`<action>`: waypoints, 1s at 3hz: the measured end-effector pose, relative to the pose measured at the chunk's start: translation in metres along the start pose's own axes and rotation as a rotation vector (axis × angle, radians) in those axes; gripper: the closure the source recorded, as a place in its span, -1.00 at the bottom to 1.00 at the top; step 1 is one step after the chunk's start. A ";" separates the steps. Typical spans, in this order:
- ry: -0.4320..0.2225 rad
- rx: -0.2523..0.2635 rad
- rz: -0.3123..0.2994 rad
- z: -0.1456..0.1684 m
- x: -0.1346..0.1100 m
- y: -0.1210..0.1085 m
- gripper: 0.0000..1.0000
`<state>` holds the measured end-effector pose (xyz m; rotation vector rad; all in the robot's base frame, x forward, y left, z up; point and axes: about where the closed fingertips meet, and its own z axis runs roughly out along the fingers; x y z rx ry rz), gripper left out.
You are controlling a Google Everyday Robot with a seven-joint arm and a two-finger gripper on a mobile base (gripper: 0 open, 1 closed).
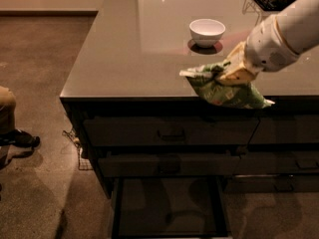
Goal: Place green jalapeno chip bag into bottom drawer
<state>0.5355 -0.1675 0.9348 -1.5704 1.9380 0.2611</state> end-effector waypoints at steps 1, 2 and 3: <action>0.011 -0.074 0.040 0.013 0.011 0.038 1.00; 0.032 -0.158 0.079 0.045 0.027 0.076 1.00; 0.030 -0.239 0.119 0.087 0.042 0.115 1.00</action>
Offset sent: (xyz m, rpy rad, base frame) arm -0.0905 0.0367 -0.1221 0.0153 0.3005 0.0319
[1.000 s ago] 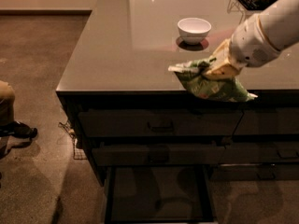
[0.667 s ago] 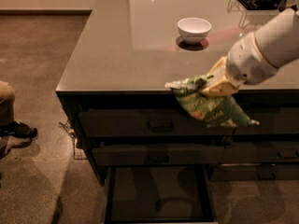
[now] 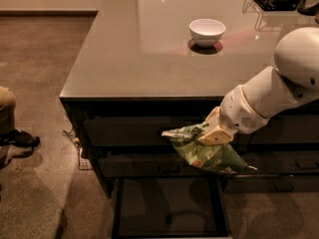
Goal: Place green jalapeno chip bag into bottom drawer
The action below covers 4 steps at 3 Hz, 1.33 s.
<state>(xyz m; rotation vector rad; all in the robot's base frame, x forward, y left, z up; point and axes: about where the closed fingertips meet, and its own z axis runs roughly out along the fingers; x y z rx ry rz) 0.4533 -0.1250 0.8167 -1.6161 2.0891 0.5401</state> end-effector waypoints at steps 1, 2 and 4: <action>0.000 0.000 0.000 0.000 0.000 0.000 1.00; 0.011 -0.031 0.056 0.047 0.034 -0.003 1.00; -0.132 -0.083 0.173 0.175 0.106 -0.014 1.00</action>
Offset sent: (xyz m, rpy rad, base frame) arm 0.0063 -0.0100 -0.0961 -0.0293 0.0991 -0.0669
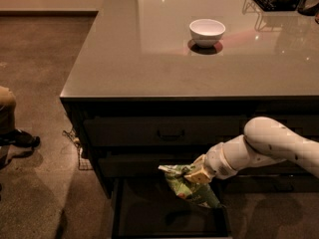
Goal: Place green jalapeno chip bag into bottom drawer
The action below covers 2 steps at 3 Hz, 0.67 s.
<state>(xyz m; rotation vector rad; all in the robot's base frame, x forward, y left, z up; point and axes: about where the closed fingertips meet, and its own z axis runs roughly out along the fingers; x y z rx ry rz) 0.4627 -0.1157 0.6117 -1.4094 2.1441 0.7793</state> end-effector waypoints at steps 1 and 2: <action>0.000 0.000 0.000 0.000 0.000 0.000 1.00; -0.007 0.017 0.025 0.014 0.010 -0.007 1.00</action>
Offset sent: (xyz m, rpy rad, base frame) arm 0.0117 -0.0020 -0.0463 0.0030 0.0064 -0.0898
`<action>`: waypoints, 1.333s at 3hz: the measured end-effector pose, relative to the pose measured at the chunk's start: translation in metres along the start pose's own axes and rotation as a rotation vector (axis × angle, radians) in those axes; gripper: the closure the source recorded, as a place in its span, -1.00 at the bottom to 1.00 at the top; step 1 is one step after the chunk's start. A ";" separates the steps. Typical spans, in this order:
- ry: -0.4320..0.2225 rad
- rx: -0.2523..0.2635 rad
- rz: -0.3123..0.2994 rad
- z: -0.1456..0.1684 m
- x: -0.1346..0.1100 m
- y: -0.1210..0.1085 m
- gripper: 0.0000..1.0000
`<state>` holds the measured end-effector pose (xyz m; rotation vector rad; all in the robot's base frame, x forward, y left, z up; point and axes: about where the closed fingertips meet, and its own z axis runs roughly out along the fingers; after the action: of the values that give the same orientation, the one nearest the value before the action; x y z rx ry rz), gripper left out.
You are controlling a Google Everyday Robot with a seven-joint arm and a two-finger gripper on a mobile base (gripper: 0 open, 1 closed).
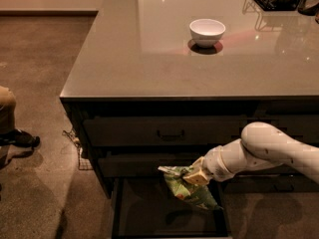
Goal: Place green jalapeno chip bag into bottom drawer
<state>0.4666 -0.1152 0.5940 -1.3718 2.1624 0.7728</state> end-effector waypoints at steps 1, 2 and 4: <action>-0.054 0.026 0.017 0.029 0.012 -0.017 1.00; -0.111 0.034 0.041 0.083 0.030 -0.037 0.93; -0.096 0.028 0.061 0.137 0.046 -0.038 0.01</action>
Offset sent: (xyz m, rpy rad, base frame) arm 0.0464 0.0283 -0.1230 0.1374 -0.0567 -0.1133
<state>0.4952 -0.0664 0.4561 -1.2345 2.1403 0.8111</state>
